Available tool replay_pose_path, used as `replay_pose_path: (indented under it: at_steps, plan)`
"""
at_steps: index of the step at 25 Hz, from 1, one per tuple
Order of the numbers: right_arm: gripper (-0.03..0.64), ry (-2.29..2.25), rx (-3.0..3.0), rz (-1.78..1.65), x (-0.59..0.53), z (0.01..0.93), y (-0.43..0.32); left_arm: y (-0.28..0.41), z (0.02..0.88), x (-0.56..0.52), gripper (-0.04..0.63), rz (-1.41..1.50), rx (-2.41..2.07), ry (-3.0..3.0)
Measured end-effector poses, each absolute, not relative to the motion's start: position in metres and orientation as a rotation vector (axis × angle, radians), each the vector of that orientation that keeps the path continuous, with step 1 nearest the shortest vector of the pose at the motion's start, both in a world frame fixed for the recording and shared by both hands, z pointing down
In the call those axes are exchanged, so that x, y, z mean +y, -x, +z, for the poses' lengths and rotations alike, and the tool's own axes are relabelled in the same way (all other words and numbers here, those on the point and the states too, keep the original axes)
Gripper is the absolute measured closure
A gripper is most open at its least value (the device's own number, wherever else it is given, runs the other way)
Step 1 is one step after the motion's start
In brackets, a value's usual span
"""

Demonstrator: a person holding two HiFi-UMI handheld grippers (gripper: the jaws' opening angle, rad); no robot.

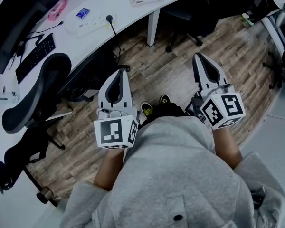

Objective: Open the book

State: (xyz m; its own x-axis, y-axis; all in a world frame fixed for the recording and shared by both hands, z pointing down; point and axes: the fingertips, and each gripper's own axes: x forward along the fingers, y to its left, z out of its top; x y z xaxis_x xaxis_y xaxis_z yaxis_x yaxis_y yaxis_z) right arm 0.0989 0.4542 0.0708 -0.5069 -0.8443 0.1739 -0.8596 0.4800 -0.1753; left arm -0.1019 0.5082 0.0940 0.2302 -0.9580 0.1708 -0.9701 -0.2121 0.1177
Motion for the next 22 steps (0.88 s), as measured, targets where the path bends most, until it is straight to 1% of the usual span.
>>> replay_pose_path:
  at_steps: [22]
  plan:
    - [0.588,-1.518,-2.666,0.337,0.46,0.0673,-0.0925,0.0972,0.0835,0.5097,0.586,0.071,-1.813,-2.339]
